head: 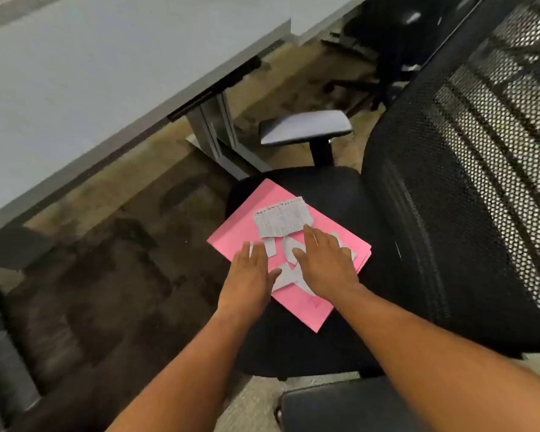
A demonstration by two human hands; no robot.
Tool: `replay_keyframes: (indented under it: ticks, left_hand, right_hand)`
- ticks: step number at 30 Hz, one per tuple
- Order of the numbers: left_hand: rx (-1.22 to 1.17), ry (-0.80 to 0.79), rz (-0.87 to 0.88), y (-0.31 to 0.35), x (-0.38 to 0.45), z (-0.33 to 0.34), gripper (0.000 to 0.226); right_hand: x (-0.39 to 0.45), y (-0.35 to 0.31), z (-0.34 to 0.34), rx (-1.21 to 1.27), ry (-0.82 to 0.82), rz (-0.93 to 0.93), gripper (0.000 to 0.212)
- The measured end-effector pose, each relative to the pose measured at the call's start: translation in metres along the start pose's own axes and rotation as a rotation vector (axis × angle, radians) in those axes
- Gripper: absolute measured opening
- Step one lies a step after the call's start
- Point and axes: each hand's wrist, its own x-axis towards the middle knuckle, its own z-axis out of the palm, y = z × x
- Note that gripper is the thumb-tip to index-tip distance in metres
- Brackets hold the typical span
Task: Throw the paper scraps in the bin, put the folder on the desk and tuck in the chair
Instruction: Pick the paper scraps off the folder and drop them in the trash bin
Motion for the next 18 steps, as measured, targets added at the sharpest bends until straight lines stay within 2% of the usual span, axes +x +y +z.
replay_keyframes:
  ticks: [3, 5, 8, 11, 14, 16, 18]
  left_hand:
    - [0.029, -0.021, 0.008, 0.005, 0.011, 0.023, 0.051]
    - [0.005, -0.048, -0.005, 0.006, 0.017, 0.032, 0.043]
    - [0.009, -0.051, -0.025, 0.004, 0.021, 0.046, 0.047]
    - [-0.009, -0.075, -0.062, 0.0, 0.025, 0.059, 0.062]
    - [-0.018, -0.087, -0.064, -0.002, 0.027, 0.069, 0.066]
    - [-0.044, -0.104, -0.083, -0.002, 0.028, 0.072, 0.062]
    - [-0.087, -0.12, -0.108, -0.002, 0.028, 0.072, 0.045]
  right_hand:
    - [0.002, 0.018, 0.018, -0.068, -0.036, 0.018, 0.064]
    - [-0.001, 0.028, 0.03, -0.09, -0.058, 0.024, 0.054]
    - [-0.006, 0.032, 0.038, -0.08, -0.045, 0.021, 0.041]
    - [-0.007, 0.035, 0.04, -0.035, -0.03, 0.04, 0.044]
    - [-0.007, 0.033, 0.037, 0.012, 0.008, 0.081, 0.047]
    - [-0.006, 0.031, 0.037, 0.023, 0.015, 0.114, 0.048]
    - [-0.007, 0.027, 0.04, 0.026, 0.017, 0.145, 0.052]
